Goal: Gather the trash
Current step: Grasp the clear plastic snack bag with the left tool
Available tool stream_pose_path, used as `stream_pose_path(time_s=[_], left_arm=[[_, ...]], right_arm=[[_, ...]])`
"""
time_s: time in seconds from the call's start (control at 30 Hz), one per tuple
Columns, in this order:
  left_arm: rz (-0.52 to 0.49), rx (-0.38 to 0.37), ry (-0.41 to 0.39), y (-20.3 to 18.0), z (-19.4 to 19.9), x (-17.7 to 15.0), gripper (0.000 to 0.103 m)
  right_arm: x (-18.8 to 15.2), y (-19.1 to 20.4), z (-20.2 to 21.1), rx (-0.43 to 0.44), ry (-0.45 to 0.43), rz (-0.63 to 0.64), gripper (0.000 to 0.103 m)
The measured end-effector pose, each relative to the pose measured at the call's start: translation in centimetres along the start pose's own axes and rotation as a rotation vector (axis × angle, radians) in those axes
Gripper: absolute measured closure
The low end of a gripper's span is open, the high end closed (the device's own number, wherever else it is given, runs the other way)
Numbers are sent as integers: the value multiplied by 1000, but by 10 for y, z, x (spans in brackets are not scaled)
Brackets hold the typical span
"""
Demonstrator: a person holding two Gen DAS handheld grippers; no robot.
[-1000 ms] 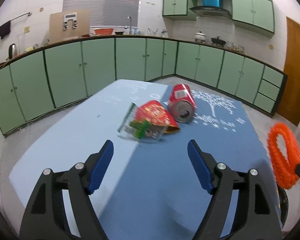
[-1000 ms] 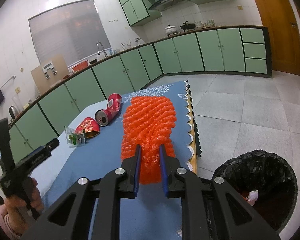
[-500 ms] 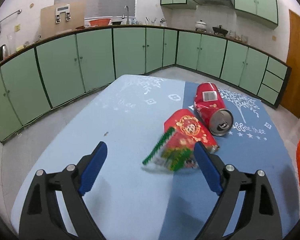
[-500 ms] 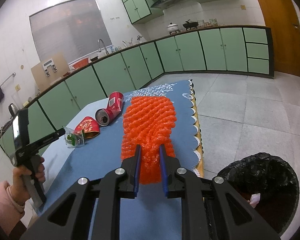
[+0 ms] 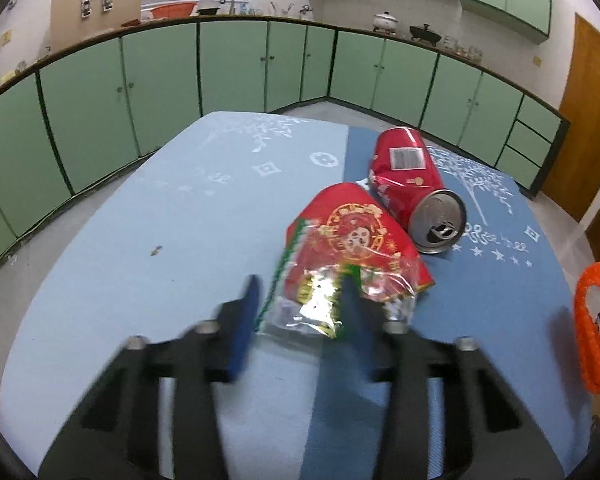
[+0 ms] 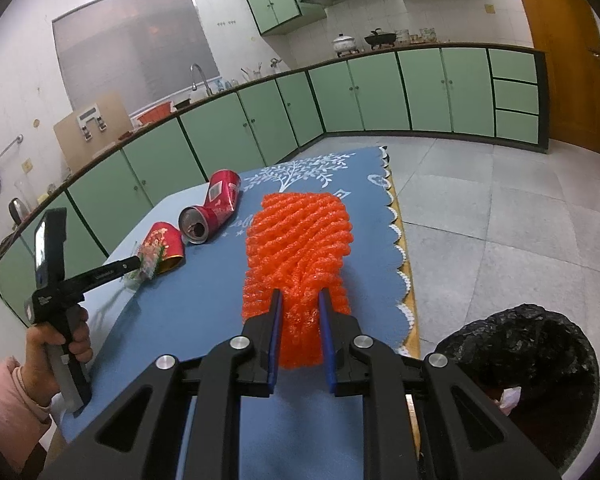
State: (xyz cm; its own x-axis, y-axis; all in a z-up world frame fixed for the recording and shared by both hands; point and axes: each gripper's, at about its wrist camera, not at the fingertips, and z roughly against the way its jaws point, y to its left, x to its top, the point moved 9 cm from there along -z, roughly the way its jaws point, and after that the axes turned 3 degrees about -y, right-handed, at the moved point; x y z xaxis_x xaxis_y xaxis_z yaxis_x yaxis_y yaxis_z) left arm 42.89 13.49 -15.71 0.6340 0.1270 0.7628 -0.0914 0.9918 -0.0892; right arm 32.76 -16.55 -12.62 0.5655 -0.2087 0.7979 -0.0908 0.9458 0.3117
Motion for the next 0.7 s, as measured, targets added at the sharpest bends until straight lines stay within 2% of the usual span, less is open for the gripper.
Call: stream_pose_path(time_s=[0.17, 0.4, 0.57, 0.67, 0.7], left_arm=[[5, -34, -36, -5, 19, -4, 102], [29, -69, -108, -11, 60, -5, 103], [-44, -109, -162, -47, 90, -6, 103], [-39, -85, -138, -48, 84, -11, 102], [-27, -72, -124, -42, 79, -13, 98]], right_arm=[[-2, -1, -3, 0, 7, -3, 85], [-1, -4, 2, -4, -8, -12, 85], [8, -12, 17, -13, -48, -25, 85], [11, -19, 25, -17, -59, -35, 85], [11, -20, 27, -18, -61, -33, 85]])
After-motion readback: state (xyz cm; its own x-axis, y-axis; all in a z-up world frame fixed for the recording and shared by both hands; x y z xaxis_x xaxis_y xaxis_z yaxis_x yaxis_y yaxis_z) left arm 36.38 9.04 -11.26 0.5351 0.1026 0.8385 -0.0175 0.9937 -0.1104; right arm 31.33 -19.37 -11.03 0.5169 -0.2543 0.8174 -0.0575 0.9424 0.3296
